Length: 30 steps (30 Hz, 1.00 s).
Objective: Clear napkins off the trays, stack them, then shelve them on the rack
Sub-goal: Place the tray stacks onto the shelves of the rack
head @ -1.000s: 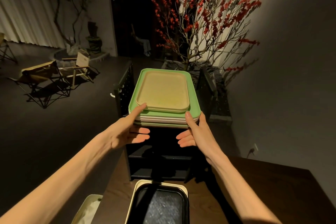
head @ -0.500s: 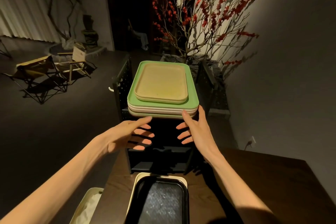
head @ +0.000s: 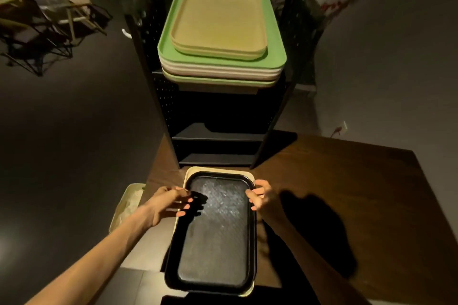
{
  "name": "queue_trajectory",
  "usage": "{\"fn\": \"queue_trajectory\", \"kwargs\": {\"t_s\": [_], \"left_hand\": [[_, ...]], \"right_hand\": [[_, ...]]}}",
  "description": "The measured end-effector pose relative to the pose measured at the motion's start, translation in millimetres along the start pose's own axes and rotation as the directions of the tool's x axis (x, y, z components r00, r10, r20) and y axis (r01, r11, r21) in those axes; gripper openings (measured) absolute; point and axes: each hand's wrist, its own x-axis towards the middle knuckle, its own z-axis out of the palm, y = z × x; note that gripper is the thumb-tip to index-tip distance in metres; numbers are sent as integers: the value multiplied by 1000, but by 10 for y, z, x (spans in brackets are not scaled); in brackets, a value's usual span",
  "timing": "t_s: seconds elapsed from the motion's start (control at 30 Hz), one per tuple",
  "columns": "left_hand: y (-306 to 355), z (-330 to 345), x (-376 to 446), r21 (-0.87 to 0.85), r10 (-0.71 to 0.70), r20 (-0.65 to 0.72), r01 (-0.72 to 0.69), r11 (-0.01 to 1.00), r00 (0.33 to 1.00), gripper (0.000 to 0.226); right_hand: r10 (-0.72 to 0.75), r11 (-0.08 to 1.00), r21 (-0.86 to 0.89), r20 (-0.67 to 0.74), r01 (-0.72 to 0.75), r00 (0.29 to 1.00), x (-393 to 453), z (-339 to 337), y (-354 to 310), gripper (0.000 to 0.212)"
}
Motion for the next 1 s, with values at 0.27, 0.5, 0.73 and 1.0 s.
{"fn": "queue_trajectory", "kwargs": {"t_s": [0.27,0.5,0.73,1.0], "left_hand": [[-929,85,227,111,-51,-233,79,991,971,29],[-1202,88,286,187,-42,-204,81,979,978,31],[-1228,47,321,129,-96,-167,118,985,981,41],[-1078,155,325,72,-215,-148,228,971,965,2]], "right_hand": [[251,953,-171,-19,-251,968,-233,439,1074,33],[314,939,-138,-18,-313,949,-322,563,1223,34],[315,937,-144,-42,-318,948,-256,640,1342,66],[480,850,-214,-62,-481,875,-275,686,1123,50]]}}
